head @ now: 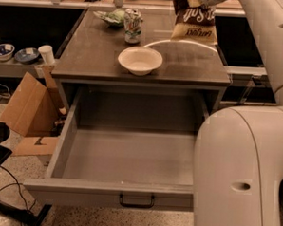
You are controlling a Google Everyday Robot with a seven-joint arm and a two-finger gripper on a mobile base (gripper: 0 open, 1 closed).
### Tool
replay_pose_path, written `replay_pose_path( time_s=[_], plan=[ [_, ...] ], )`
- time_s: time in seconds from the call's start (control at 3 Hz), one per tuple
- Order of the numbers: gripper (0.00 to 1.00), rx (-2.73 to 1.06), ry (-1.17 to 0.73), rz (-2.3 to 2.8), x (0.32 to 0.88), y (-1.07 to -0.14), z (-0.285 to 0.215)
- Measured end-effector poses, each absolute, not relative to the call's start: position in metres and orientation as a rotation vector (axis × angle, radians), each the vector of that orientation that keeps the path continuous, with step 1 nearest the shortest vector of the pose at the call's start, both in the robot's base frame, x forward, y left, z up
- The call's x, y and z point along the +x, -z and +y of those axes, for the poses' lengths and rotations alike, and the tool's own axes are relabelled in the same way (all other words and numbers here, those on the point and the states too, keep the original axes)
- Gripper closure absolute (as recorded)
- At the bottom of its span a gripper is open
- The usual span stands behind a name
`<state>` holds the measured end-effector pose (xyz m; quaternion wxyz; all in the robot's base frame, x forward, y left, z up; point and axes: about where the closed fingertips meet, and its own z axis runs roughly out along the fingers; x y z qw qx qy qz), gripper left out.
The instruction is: Pick brown chip bag from top drawer and place on counter
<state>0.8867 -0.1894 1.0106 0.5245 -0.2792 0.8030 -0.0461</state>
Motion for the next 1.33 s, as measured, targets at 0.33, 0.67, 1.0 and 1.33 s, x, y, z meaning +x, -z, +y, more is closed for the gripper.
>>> replay_pose_path(
  time_s=[0.33,0.67,1.0,1.33],
  plan=[
    [0.63,-0.668,0.110,1.922,0.8867,-1.0105,-0.1894],
    [0.39,-0.668,0.110,1.922,0.8867,-1.0105,-0.1894],
    [0.17,-0.668,0.110,1.922,0.8868,-1.0105,-0.1893],
    [0.00,-0.668,0.110,1.922,0.8868,-1.0104,-0.1893]
  ],
)
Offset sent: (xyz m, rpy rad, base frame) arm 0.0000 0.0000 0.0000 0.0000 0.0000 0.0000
